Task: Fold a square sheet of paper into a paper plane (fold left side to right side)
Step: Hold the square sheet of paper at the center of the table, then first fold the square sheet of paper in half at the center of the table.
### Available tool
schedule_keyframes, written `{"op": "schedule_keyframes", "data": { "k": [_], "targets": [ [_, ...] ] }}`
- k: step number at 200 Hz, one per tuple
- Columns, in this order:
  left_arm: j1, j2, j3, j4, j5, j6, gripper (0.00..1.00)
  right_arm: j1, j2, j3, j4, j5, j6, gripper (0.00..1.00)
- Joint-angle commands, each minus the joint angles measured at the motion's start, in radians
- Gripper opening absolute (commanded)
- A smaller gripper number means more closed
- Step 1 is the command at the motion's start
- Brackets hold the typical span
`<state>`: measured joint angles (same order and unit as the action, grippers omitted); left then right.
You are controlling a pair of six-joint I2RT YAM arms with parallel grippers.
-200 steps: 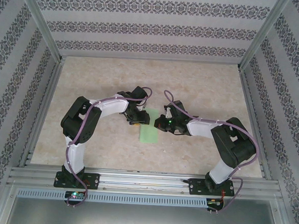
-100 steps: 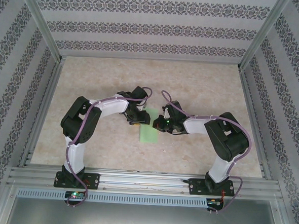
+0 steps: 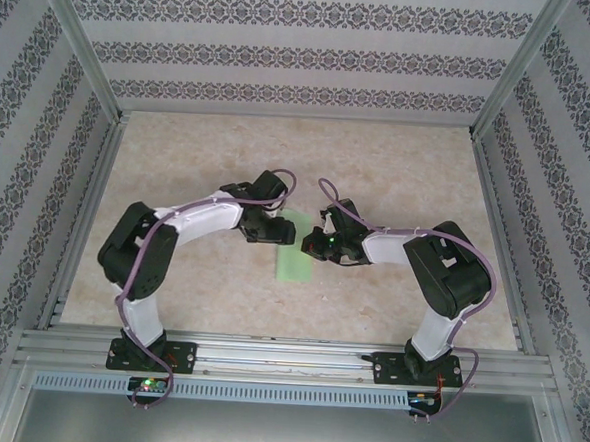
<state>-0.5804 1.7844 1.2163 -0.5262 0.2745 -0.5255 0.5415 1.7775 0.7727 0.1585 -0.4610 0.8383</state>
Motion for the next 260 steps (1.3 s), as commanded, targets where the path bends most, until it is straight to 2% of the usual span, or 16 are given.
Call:
{"op": "schedule_keyframes", "data": {
  "k": [1,38,55,72,171,260],
  "targets": [
    [0.014,-0.097,-0.016,0.015,-0.007,0.029,0.62,0.018,0.057,-0.024,-0.123,0.069,-0.021,0.0],
    [0.019,-0.043,-0.006,0.054,0.211,0.019,0.25,0.021,0.069,-0.021,-0.128,0.074,-0.028,0.0],
    [0.019,0.008,-0.005,0.086,0.291,0.004,0.14,0.022,0.076,-0.019,-0.128,0.077,-0.027,0.0],
    [0.018,0.048,-0.015,0.117,0.326,0.002,0.09,0.024,0.08,-0.019,-0.129,0.079,-0.029,0.0],
    [0.061,0.143,-0.105,0.183,0.3,0.012,0.04,0.025,0.077,-0.009,-0.197,0.111,-0.066,0.0],
    [0.181,0.107,-0.269,0.253,0.323,0.007,0.01,-0.001,0.075,-0.027,-0.238,0.15,-0.09,0.0]
  ]
}}
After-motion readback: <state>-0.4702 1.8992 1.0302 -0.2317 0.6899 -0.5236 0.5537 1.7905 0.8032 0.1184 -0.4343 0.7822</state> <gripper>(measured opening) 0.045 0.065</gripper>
